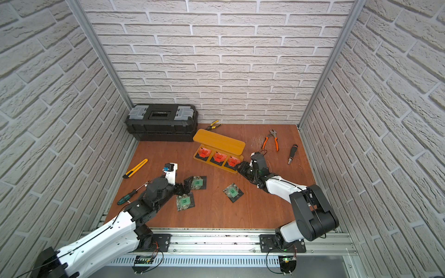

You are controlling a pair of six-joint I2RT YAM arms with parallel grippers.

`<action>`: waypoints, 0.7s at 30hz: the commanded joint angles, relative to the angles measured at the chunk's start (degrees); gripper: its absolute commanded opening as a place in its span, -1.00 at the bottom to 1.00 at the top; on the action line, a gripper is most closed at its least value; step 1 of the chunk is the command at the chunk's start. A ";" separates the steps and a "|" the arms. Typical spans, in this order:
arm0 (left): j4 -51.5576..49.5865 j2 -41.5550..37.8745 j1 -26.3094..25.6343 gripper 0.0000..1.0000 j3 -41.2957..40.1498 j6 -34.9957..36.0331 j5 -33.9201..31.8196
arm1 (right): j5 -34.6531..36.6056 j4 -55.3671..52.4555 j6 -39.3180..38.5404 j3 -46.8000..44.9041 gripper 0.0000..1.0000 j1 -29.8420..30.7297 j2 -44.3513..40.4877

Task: Place the tea bags on the shelf by color
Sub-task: Place the tea bag on the shelf.

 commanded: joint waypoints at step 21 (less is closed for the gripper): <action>9.59 10.23 -11.29 0.97 1.99 -8.66 6.44 | -5.78 -18.01 -21.83 -7.83 0.12 1.96 -9.65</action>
